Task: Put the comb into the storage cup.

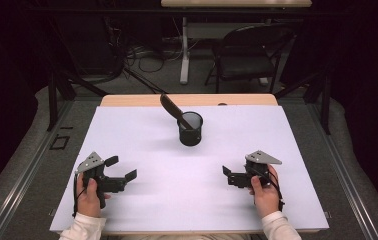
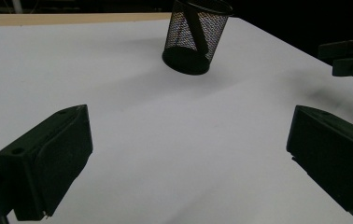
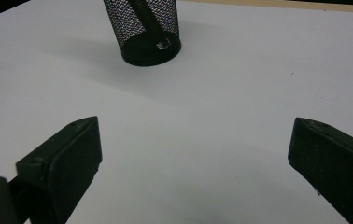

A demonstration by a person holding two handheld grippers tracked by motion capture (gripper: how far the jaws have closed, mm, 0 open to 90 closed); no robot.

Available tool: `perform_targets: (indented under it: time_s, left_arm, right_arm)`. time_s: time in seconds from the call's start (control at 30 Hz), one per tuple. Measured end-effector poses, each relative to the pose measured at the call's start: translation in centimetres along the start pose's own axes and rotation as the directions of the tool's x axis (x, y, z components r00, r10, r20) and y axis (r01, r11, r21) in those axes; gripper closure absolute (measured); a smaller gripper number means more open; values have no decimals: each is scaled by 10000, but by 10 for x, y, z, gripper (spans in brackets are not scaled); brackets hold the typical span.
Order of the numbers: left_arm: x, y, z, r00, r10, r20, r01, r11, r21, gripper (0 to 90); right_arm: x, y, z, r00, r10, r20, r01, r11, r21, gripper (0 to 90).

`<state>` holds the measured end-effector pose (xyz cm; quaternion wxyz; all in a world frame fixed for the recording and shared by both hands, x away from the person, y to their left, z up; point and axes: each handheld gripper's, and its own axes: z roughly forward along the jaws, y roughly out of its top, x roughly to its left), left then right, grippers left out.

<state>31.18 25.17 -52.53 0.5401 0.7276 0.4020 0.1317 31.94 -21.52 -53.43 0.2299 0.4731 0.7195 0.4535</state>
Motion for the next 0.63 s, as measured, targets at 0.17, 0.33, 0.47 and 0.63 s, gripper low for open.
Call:
perform_targets:
  time_s: [0.17,0.33,0.47,0.63]
  left_arm:
    - [0,0,0,10000,-47,-17,47,10000,-3,6]
    - [1,0,0,10000,-77,4,77,10000,-1,6]
    - [2,0,0,10000,-72,-40,72,10000,-5,6]
    - [2,0,0,10000,-70,-59,70,10000,-24,6]
  right_arm:
    - [0,0,0,10000,17,-5,-17,10000,23,27]
    - [0,0,0,10000,13,-23,-13,10000,89,27]
    - [-1,0,0,10000,11,5,-11,10000,84,28]
    - [-1,-1,0,10000,61,48,-61,10000,58,29]
